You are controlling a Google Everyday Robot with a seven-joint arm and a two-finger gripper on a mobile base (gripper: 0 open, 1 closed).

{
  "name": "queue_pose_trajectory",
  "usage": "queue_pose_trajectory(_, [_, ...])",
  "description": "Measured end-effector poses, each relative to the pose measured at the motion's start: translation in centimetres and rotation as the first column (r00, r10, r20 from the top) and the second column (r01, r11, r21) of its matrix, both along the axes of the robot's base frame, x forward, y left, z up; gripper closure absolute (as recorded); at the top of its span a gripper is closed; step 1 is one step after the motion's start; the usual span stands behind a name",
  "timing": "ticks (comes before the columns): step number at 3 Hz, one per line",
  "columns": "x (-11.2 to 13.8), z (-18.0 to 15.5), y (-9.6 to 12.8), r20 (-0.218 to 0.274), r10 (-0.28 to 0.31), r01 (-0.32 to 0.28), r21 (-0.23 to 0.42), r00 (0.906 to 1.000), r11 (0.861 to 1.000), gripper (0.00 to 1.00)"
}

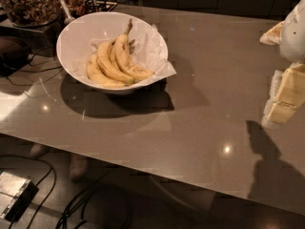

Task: Pick banana from white bowl

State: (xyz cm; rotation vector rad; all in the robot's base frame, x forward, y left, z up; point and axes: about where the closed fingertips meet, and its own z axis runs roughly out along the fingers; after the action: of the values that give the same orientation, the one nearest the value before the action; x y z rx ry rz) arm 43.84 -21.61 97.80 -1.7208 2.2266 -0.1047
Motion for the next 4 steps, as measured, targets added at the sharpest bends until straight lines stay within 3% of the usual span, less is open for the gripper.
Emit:
queue_pose_trajectory(1, [0.1, 0.4, 0.3, 0.011, 0.001, -0.001, 0.003, 0.9999, 1.0, 0.0])
queue_pose_trajectory(2, [-0.2, 0.7, 2.0, 0.026, 0.068, -0.067, -0.012, 0.9974, 0.998, 0.0])
queue_pose_trajectory(4, [0.1, 0.6, 2.5, 0.042, 0.037, -0.037, -0.002, 0.9984, 0.999, 0.0])
